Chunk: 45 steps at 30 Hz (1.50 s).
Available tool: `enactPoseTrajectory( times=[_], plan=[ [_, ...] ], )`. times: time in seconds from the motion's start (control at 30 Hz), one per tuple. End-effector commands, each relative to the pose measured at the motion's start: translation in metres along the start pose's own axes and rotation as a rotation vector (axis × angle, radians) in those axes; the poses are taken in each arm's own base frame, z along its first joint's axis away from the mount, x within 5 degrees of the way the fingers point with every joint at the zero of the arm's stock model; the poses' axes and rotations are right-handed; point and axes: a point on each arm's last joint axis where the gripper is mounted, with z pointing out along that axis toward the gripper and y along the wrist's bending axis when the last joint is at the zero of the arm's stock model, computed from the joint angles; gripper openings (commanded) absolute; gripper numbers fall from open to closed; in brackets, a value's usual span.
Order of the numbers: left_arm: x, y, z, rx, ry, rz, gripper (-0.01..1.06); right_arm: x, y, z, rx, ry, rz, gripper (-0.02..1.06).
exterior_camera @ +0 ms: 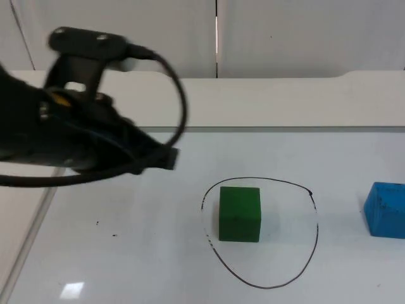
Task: Push the two cubes into the marked area.
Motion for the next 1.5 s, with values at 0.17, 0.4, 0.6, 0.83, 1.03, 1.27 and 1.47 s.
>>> enactPoseTrajectory(
  times=[0.17,0.4,0.6,0.83,1.03,1.27,1.47],
  plan=[
    [0.014,0.038,-0.035,-0.111,-0.078,-0.076,0.0,-0.001,0.0,-0.001,0.0,-0.003,0.001,0.62],
    [0.02,0.052,-0.067,-0.154,-0.169,-0.132,0.0,-0.001,0.0,-0.001,0.0,-0.003,0.001,0.62],
    [0.022,0.058,-0.096,-0.173,-0.268,-0.159,0.0,0.0,0.0,-0.001,0.0,-0.002,0.001,0.62],
    [0.02,0.066,-0.126,-0.178,-0.333,-0.192,0.0,0.0,0.0,-0.001,0.0,-0.002,0.001,0.62],
    [0.023,0.075,-0.153,-0.217,-0.39,-0.235,0.0,0.0,0.0,-0.001,0.0,-0.002,0.001,0.62],
    [0.034,0.084,-0.188,-0.309,-0.466,-0.313,0.0,0.0,0.001,-0.001,-0.011,-0.001,0.005,0.62],
    [0.04,0.084,-0.204,-0.358,-0.51,-0.365,0.0,0.0,0.001,-0.001,-0.013,-0.001,0.004,0.62]
  ],
)
